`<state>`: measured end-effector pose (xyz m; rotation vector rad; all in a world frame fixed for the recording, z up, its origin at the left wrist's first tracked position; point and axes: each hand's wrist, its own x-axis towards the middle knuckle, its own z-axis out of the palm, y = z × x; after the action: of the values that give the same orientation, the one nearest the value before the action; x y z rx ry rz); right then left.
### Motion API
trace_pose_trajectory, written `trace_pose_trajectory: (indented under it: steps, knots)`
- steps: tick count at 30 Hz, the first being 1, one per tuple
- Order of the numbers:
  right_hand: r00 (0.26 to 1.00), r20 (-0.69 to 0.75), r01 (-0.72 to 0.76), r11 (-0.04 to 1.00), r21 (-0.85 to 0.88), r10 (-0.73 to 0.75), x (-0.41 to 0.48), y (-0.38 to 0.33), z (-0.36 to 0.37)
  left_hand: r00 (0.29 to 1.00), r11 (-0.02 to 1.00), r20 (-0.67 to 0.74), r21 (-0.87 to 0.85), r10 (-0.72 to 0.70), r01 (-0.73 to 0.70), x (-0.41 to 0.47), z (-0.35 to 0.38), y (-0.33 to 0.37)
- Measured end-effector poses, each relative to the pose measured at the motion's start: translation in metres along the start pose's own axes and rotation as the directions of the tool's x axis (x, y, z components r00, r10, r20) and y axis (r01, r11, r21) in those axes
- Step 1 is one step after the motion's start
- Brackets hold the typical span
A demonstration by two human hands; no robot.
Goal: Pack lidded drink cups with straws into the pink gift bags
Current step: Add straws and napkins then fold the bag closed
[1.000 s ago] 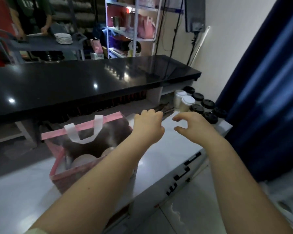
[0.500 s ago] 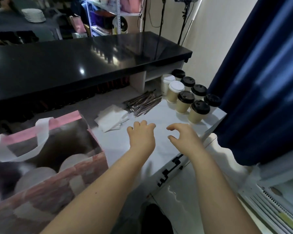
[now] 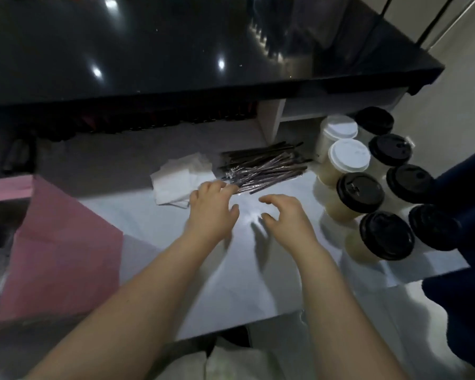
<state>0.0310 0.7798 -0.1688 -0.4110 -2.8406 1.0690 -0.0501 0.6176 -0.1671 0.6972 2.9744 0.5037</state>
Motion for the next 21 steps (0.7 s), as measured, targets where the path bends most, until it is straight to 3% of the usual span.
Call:
trace_pose_trajectory:
  steps: [6,13,21]
  knots:
    - [0.992,0.035,0.123,0.978,-0.166,-0.119,0.075,0.013,-0.006,0.997,0.997,-0.013,-0.024,-0.077,0.077,0.029,0.004,-0.004]
    - [0.993,0.102,0.095,0.909,-0.405,-0.059,0.145,0.023,-0.006,0.989,0.988,-0.050,-0.079,-0.139,0.135,0.048,-0.002,-0.008]
    - [0.991,0.012,0.132,0.948,-0.289,-0.134,0.154,0.041,-0.001,0.984,0.982,-0.012,-0.070,-0.176,0.175,0.047,0.003,-0.013]
